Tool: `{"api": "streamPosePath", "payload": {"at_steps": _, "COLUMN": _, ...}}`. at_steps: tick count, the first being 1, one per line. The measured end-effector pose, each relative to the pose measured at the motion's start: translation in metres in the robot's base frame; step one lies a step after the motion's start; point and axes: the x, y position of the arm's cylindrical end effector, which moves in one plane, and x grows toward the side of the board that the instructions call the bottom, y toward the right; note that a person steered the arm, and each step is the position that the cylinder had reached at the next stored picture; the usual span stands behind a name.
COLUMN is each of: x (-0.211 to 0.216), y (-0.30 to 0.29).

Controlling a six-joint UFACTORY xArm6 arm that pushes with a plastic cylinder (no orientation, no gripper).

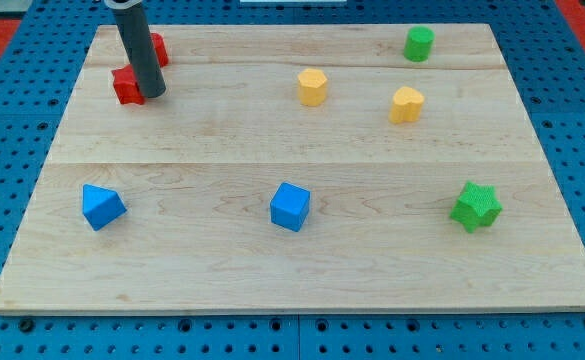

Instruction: Place the red circle in between the yellow hexagon and red star

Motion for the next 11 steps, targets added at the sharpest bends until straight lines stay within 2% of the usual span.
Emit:
{"api": "streamPosePath", "payload": {"at_steps": 2, "x": 0.009, "y": 0.015}}
{"api": "streamPosePath", "payload": {"at_steps": 3, "x": 0.008, "y": 0.044}}
{"api": "streamPosePath", "payload": {"at_steps": 4, "x": -0.031, "y": 0.115}}
{"api": "streamPosePath", "payload": {"at_steps": 6, "x": -0.123, "y": 0.133}}
{"api": "streamPosePath", "payload": {"at_steps": 7, "x": -0.132, "y": 0.108}}
{"api": "streamPosePath", "payload": {"at_steps": 9, "x": -0.133, "y": -0.073}}
{"api": "streamPosePath", "payload": {"at_steps": 11, "x": -0.079, "y": -0.007}}
